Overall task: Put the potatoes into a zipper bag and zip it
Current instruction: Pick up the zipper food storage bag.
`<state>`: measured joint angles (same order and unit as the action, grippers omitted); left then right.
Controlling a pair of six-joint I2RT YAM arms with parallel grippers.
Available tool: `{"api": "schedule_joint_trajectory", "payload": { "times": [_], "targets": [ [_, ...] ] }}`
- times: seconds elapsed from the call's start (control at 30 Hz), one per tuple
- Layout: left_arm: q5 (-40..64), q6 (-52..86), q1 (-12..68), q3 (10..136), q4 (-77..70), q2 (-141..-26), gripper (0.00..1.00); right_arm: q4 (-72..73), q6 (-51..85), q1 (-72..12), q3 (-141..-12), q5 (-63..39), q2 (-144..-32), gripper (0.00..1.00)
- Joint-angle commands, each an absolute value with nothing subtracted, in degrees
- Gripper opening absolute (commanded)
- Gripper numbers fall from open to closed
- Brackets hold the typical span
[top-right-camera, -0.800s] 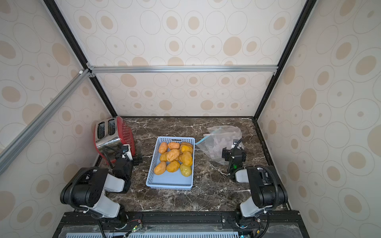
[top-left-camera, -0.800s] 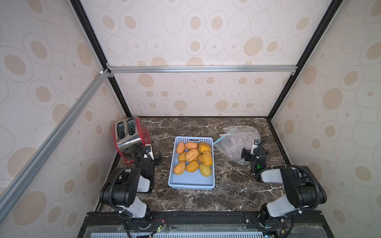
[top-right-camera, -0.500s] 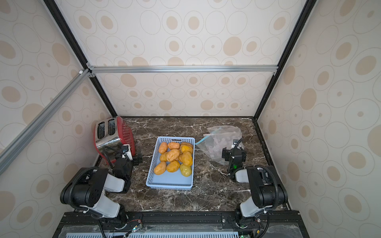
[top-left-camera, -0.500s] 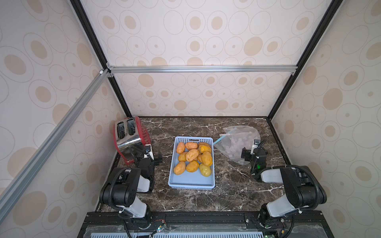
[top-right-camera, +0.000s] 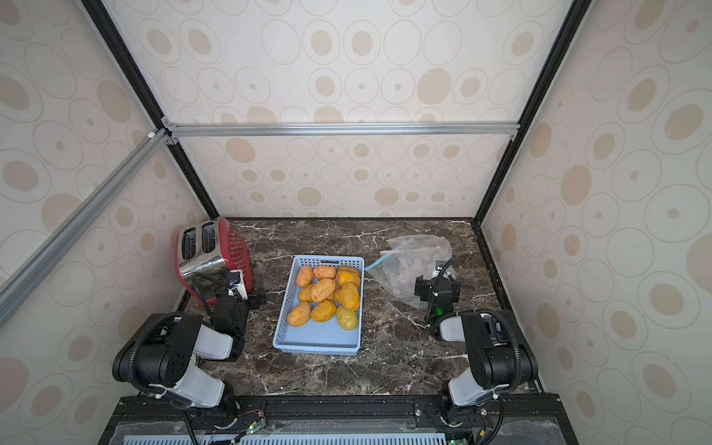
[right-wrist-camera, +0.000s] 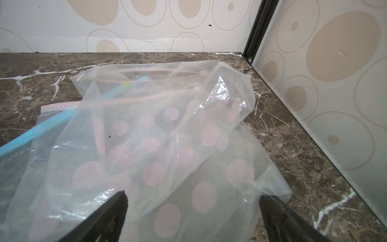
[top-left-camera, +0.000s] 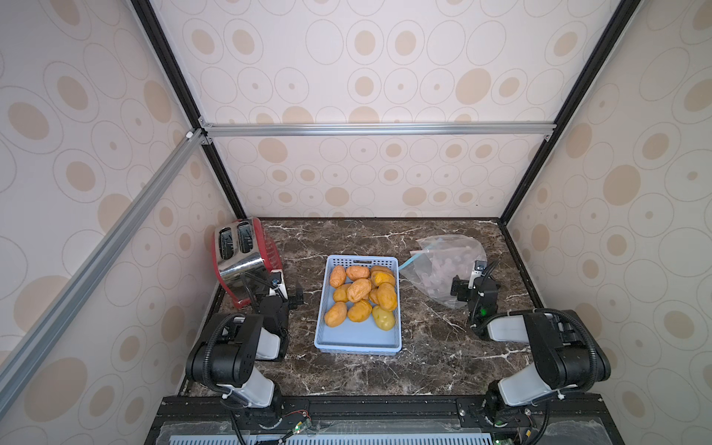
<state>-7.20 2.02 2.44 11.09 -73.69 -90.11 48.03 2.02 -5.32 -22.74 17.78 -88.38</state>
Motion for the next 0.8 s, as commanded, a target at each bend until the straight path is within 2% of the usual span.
{"api": "schedule_joint_trajectory", "payload": {
  "times": [0.0, 0.47, 0.53, 0.67, 0.77],
  "targets": [
    [-7.0, 0.6, 2.4, 13.2, -76.8, -90.4, 0.99, 48.9, 1.1, -5.1, -23.1, 17.6, -88.5, 1.0],
    [-6.8, 0.9, 2.1, 13.3, -76.4, -90.3, 0.99, 50.2, 1.2, -4.7, -22.6, 17.6, -88.2, 0.98],
    [-7.1, 0.6, 2.3, 12.2, -77.9, -89.0, 0.99, 44.3, 1.1, -5.2, -23.6, 19.2, -83.3, 0.96],
    [-11.7, -0.6, 5.1, 11.1, -68.0, -73.3, 0.99, 31.5, 5.7, -5.7, -26.7, 23.0, -71.7, 0.93],
    [-13.0, 13.1, 5.2, 10.4, -64.1, -61.5, 0.98, 19.9, 13.5, -5.7, -31.1, 17.7, -65.0, 0.89]
  ]
}}
